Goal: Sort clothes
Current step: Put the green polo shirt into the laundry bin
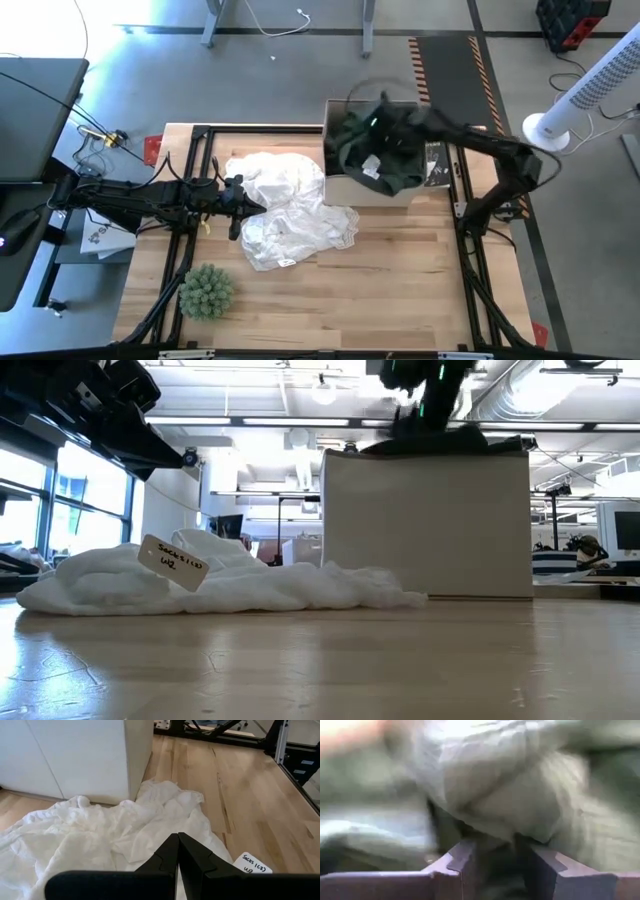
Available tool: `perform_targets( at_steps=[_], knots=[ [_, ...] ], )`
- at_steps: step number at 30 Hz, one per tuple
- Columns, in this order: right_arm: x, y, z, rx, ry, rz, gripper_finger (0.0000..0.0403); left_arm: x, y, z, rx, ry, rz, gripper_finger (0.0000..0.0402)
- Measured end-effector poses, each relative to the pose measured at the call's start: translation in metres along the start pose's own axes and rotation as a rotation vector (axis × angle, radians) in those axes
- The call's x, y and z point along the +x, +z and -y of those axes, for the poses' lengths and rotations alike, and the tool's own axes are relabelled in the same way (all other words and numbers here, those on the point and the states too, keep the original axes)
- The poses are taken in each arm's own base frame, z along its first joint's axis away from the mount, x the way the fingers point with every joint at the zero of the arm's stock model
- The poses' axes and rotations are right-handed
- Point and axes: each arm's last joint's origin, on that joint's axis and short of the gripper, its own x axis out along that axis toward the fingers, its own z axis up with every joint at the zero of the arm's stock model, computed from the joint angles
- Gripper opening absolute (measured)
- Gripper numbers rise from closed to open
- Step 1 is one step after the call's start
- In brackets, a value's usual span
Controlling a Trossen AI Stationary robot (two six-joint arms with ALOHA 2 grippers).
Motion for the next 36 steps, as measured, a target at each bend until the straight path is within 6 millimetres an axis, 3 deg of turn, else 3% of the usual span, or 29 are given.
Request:
perform_targets(
  at_steps=[4,7,10,14,19,24,27,33,36],
  knots=[
    [-0.06,0.02,0.001,-0.008,0.011,0.121,0.0128,0.0,0.0,0.0,0.0,-0.001,0.0,0.0007],
    [-0.093,0.02,-0.009,-0.1,0.194,0.108,0.0128,0.0,0.0,0.0,0.0,0.0,-0.001,0.0007],
    [-0.109,0.007,-0.026,-0.243,0.479,-0.014,0.0128,0.0,0.0,0.0,0.0,-0.001,0.0,0.0007],
    [-0.113,-0.032,-0.059,-0.343,0.72,-0.255,0.0128,0.0,0.0,0.0,-0.001,-0.001,-0.001,0.0007],
    [-0.111,-0.085,-0.071,-0.209,0.526,-0.546,0.0128,0.0,0.0,0.0,0.007,0.0,0.0,0.0007],
    [-0.11,-0.114,-0.061,-0.201,0.168,-0.531,0.0128,0.0,0.001,0.0,0.008,-0.002,0.011,0.0007],
    [-0.108,-0.111,-0.054,-0.162,0.01,-0.373,0.0128,0.0,0.003,0.0,0.008,-0.004,0.028,0.0007],
    [-0.108,-0.088,-0.048,-0.1,-0.113,-0.04,0.0128,0.0,0.004,0.0,0.033,-0.003,0.042,0.0007],
    [-0.102,-0.074,-0.043,-0.039,-0.147,0.028,0.0128,0.0,0.005,0.001,0.033,-0.003,0.047,0.0007]
  ],
)
